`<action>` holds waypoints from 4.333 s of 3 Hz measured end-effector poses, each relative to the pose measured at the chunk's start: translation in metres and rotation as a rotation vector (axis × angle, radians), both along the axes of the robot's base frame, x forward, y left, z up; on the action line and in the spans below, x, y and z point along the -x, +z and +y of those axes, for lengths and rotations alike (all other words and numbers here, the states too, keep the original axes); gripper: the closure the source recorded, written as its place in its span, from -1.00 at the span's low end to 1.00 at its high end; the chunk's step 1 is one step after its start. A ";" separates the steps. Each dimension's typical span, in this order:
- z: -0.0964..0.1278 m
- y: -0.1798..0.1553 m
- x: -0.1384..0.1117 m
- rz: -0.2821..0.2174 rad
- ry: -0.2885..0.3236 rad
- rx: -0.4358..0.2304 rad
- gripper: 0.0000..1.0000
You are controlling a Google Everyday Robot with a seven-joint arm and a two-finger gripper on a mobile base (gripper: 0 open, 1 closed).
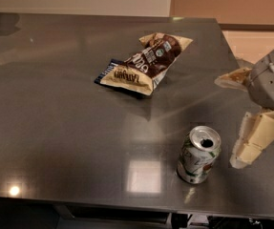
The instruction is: Pick 7up can
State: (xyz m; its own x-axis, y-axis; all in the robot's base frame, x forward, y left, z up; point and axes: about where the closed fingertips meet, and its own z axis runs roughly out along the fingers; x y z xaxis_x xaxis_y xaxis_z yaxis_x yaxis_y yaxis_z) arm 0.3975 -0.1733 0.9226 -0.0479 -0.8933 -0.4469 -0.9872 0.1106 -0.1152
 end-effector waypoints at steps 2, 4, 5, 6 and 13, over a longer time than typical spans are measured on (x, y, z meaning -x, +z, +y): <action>0.031 -0.026 0.020 0.024 0.098 -0.071 -1.00; 0.048 -0.037 0.031 0.035 0.144 -0.104 -0.65; 0.047 -0.037 0.031 0.038 0.138 -0.108 -0.19; 0.043 -0.029 0.025 0.033 0.107 -0.103 0.30; 0.003 -0.022 -0.030 -0.004 -0.080 0.595 0.65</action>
Offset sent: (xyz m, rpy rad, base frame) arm -0.0321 0.0498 -0.0449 0.1126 0.0538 0.1576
